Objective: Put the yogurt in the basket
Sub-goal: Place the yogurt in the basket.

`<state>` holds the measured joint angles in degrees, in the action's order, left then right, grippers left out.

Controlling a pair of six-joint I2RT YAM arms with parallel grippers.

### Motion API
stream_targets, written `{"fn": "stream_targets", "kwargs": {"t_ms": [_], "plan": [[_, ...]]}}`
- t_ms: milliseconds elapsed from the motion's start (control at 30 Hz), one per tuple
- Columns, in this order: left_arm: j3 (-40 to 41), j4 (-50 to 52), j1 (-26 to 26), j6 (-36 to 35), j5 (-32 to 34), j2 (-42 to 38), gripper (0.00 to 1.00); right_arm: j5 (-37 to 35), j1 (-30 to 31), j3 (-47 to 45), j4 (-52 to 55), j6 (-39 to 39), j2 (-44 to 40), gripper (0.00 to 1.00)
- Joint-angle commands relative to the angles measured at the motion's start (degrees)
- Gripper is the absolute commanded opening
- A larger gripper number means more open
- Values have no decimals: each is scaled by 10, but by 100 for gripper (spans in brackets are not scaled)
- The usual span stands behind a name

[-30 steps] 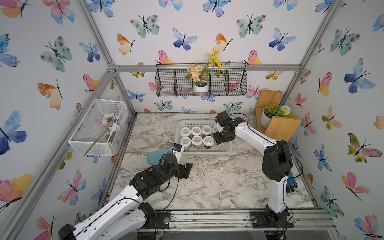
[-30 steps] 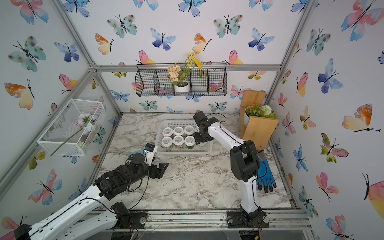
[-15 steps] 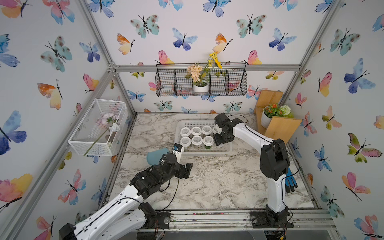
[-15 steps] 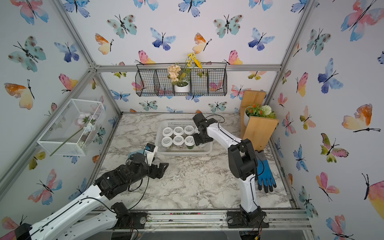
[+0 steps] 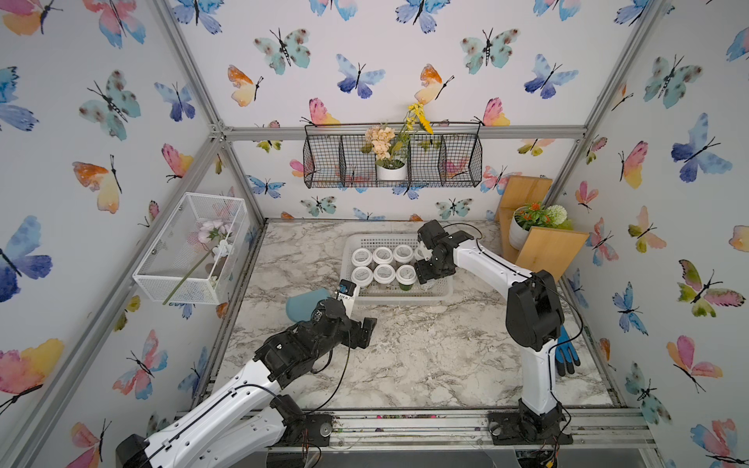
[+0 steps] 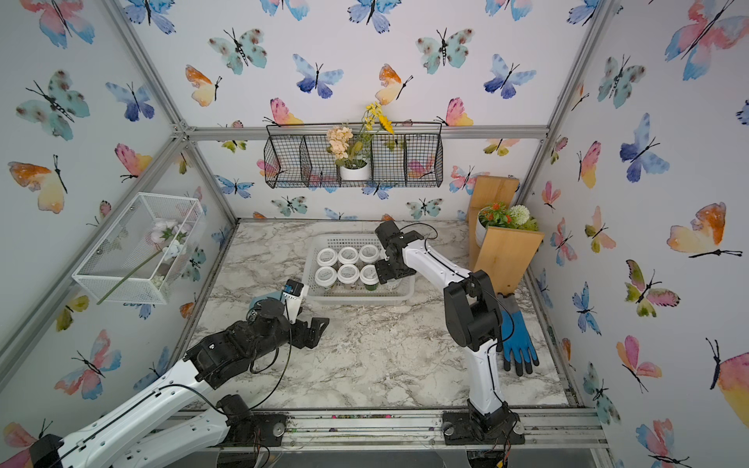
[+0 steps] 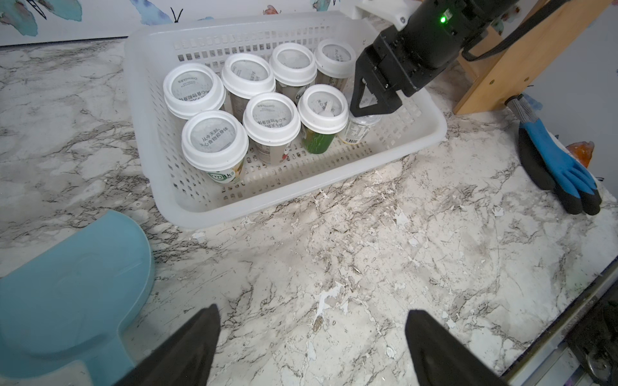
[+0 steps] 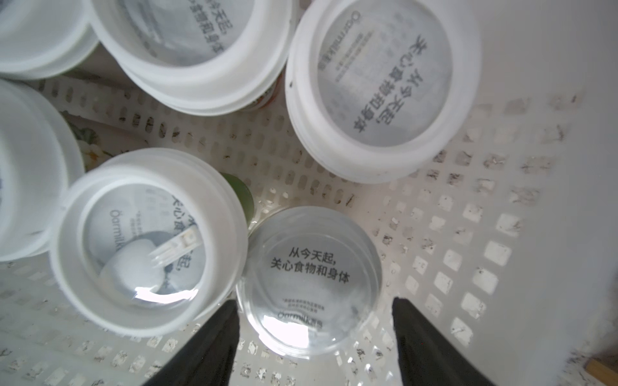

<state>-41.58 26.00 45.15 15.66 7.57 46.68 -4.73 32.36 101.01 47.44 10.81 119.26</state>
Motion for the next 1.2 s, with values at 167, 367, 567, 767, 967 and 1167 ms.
{"fn": "stream_targets", "kwargs": {"t_ms": [167,367,567,767,967,1167], "plan": [[5,-2,4,-5,-7,4,92,-29,-3,13,21,-9,-17,77],[5,-3,3,-5,-8,3,92,-21,-3,-8,21,-5,-32,76],[5,-3,4,-6,-10,7,93,-12,-3,-34,8,-6,-56,69],[5,-4,4,-8,-10,7,92,-4,-3,-49,5,-9,-66,65],[5,-5,4,-8,-12,10,93,2,-1,-59,-1,-9,-66,64],[5,-5,3,-8,-13,12,92,5,2,-61,-7,-8,-58,64]]}}
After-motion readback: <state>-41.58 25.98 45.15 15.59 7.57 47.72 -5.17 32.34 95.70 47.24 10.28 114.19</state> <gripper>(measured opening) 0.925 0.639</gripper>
